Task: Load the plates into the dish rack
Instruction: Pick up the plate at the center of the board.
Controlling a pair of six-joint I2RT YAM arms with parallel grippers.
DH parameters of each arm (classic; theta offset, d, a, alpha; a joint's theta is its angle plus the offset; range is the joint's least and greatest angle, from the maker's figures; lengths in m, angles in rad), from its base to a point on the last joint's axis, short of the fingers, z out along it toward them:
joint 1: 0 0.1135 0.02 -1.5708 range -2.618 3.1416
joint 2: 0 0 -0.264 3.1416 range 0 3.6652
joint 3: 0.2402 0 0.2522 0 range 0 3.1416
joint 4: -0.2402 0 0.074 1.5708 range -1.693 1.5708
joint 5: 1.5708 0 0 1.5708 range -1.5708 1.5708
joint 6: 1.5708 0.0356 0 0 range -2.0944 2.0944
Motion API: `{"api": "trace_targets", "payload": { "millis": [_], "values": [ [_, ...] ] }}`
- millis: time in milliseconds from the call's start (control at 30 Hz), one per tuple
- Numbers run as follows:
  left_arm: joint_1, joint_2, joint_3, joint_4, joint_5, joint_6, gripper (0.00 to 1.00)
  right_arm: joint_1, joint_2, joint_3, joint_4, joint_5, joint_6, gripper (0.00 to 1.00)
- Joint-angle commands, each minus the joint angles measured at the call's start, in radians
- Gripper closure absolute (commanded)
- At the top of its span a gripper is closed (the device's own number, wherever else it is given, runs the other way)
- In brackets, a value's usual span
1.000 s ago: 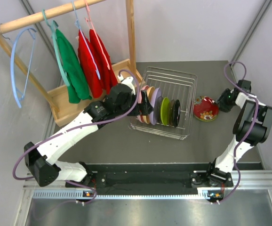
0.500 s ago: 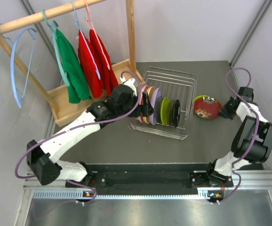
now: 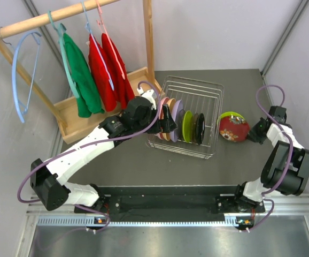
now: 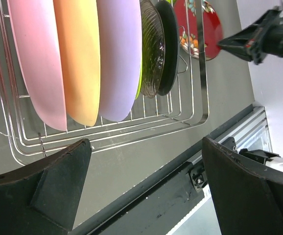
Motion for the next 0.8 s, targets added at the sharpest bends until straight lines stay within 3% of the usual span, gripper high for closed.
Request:
{"api": "trace_targets", "payload": {
  "millis": [0, 267, 433, 767],
  "values": [
    [0.004, -0.028, -0.016, 0.050, -0.001, -0.003, 0.01, 0.001, 0.074, -0.042, 0.067, -0.006, 0.042, 0.96],
    [0.004, -0.033, -0.013, 0.046, -0.019, 0.000, 0.01, 0.001, 0.082, -0.077, 0.160, -0.043, 0.083, 0.81],
    [0.004, -0.013, -0.006, 0.047, -0.004, 0.000, 0.01, 0.001, 0.074, -0.082, 0.186, -0.066, 0.090, 0.62],
    [0.004, -0.001, -0.001, 0.044, -0.009, 0.001, 0.01, 0.001, 0.143, -0.034, 0.203, -0.074, 0.100, 0.60]
  ]
}}
